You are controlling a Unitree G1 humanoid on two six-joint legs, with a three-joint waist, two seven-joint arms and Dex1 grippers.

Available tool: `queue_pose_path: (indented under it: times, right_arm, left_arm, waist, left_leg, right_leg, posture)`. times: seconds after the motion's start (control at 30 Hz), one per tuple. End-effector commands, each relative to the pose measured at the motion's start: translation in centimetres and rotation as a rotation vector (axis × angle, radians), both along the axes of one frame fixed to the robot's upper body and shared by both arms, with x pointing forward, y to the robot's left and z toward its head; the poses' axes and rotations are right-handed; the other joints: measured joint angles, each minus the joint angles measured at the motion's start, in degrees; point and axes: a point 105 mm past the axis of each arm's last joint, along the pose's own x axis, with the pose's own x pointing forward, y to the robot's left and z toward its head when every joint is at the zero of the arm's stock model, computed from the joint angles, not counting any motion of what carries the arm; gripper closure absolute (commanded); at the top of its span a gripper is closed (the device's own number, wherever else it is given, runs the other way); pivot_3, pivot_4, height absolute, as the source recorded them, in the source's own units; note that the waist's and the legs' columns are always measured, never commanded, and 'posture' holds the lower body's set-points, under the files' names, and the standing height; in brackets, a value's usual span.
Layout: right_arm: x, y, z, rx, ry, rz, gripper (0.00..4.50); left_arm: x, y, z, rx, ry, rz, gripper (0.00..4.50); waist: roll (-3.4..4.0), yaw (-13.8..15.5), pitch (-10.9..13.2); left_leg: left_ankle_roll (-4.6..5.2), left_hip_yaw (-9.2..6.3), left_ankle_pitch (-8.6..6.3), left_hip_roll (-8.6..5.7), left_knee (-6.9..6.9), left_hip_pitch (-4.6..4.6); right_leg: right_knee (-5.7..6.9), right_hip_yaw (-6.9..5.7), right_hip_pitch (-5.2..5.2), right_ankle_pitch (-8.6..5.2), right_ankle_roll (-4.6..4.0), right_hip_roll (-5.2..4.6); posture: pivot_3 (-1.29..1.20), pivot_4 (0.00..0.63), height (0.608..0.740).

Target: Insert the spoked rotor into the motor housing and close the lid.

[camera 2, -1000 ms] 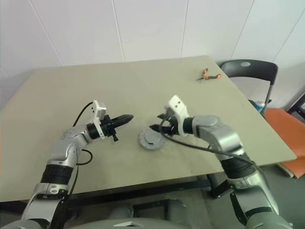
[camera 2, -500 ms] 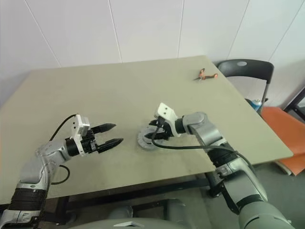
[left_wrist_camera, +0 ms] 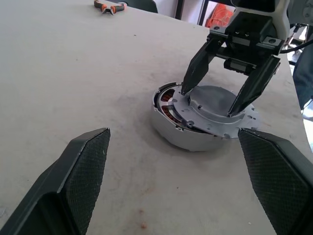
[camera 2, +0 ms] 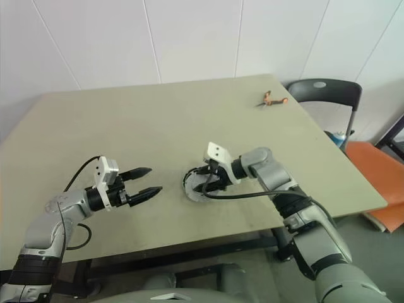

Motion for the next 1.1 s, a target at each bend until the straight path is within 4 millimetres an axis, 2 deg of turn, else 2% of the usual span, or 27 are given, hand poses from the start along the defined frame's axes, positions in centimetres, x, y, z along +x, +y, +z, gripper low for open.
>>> queue_pose_path:
  times: [0.03,0.1,0.13,0.37,0.63,0.83,1.1]
  right_arm:
    - [2.0,0.4,2.6,0.073,-0.068,-0.07,0.78]
    - [2.0,0.4,2.8,0.084,-0.063,-0.065,0.12]
    - [1.9,0.5,2.9,0.087,-0.06,-0.057,0.03]
    - [1.1,-0.3,2.8,0.016,-0.083,0.041,0.03]
    - [0.4,-2.3,2.3,-0.114,-0.139,0.166,0.03]
    - [0.3,-2.0,2.1,-0.113,-0.167,0.194,0.03]
    - [0.3,-2.1,0.7,-0.165,-0.19,0.206,0.03]
  left_arm:
    - [0.1,-0.7,1.1,0.005,-0.062,-0.018,0.0]
    - [0.1,-0.8,1.0,0.004,-0.061,-0.018,0.0]
    - [0.1,-0.9,1.0,0.004,-0.06,-0.018,0.0]
    - [0.1,-1.2,1.1,0.007,-0.065,-0.029,0.0]
    - [0.0,-1.3,0.8,0.013,-0.059,-0.035,0.0]
    - [-0.1,-1.4,0.8,0.01,-0.056,-0.032,0.0]
    - [-0.4,-1.2,0.7,0.015,-0.05,-0.032,0.0]
  waist:
    - [0.02,-0.05,0.01]
    - [0.03,-0.02,0.02]
    - [0.02,0.03,0.01]
    - [0.03,0.02,0.02]
    - [0.03,-0.07,0.02]
    - [0.03,-0.02,0.02]
    - [0.02,-0.04,0.01]
  left_leg:
    - [0.0,0.01,0.0,0.0,0.0,-0.01]
    - [0.0,0.01,0.0,0.0,0.0,-0.03]
    - [0.0,0.0,0.0,0.0,0.0,-0.04]
    - [-0.01,0.0,0.0,-0.01,0.0,-0.05]
    - [0.0,0.02,0.0,-0.02,0.0,-0.03]
    - [-0.01,0.02,0.0,-0.02,0.01,-0.02]
    - [-0.01,0.02,0.0,-0.02,0.01,0.02]
  right_leg:
    - [0.03,0.01,-0.03,0.0,0.0,0.0]
    - [0.04,0.01,-0.06,0.01,0.02,0.0]
    - [0.04,0.01,-0.06,0.04,0.06,-0.01]
    - [0.03,0.01,-0.06,0.09,0.15,-0.03]
    - [0.04,0.0,-0.06,0.08,0.14,-0.01]
    - [0.07,0.01,-0.06,0.08,0.14,0.0]
    - [0.09,0.01,-0.03,0.07,0.12,0.0]
  posture:
    - [0.0,0.0,0.74]
    - [0.0,0.0,0.74]
    - [0.0,0.0,0.74]
    - [0.0,0.0,0.74]
    - [0.0,0.0,0.74]
    - [0.0,0.0,0.74]
    - [0.0,0.0,0.74]
